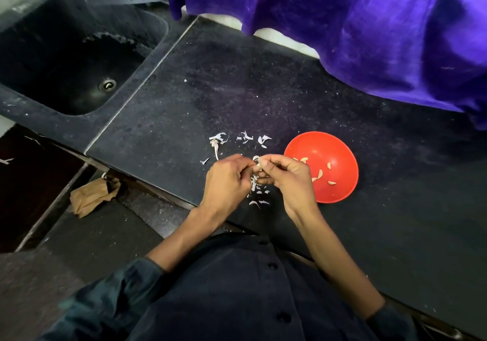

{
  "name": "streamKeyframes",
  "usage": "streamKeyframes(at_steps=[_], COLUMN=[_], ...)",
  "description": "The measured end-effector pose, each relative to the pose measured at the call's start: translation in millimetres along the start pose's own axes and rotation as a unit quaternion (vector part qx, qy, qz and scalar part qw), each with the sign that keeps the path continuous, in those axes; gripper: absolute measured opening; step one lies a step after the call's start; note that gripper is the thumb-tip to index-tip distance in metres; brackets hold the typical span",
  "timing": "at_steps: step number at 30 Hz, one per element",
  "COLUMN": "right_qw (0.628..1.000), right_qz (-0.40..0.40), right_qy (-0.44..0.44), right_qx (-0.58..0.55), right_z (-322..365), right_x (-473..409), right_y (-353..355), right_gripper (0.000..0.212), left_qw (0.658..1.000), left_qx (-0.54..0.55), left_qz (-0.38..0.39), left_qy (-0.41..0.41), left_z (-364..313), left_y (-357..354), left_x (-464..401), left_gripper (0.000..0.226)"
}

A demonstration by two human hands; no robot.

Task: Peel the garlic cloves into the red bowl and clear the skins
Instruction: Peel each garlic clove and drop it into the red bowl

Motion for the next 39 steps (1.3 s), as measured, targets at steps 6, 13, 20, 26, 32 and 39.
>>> streamKeyframes(at_steps=[6,13,20,26,32,39], right_qw=[0.997,0.950,0.926,0.925,0.916,0.898], right_qz=[0.013,0.024,0.036,0.028,-0.007,-0.015], right_qy=[0.037,0.164,0.219,0.218,0.238,0.282], right_qx=[0.059,0.266,0.304,0.308,0.322,0.339], right_z=[4.1,25.2,36.3,35.9,36.4,43.7], right_x=[-2.6,0.8,7.5,7.3,7.6,12.9], right_y=[4.4,2.3,-5.0,-3.1,0.1,-3.3], right_gripper=[0.014,0.020,0.014,0.015,0.011,0.011], left_qw=[0.997,0.976,0.955,0.948,0.940,0.908], left_qx=[0.054,0.141,0.203,0.228,0.268,0.343], left_qz=[0.049,0.150,0.179,0.182,0.147,0.100], left_qy=[-0.008,0.073,0.124,0.129,0.153,0.218], left_z=[1.5,19.6,21.9,20.6,27.4,31.1], left_y=[-0.3,-12.5,-15.8,-18.2,-18.6,-20.6], left_x=[-4.0,-4.0,-2.3,1.9,4.9,7.1], left_gripper=[0.013,0.011,0.012,0.013,0.013,0.013])
Point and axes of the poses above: each hand's wrist, its own x-axis away from the middle knuckle, its own y-axis out of the back of the hand, z = x × y, the point moved 10 cm from there along -x, towards the middle knuckle, and after that the axes turned 4 degrees about x, right-handed, at the moved point
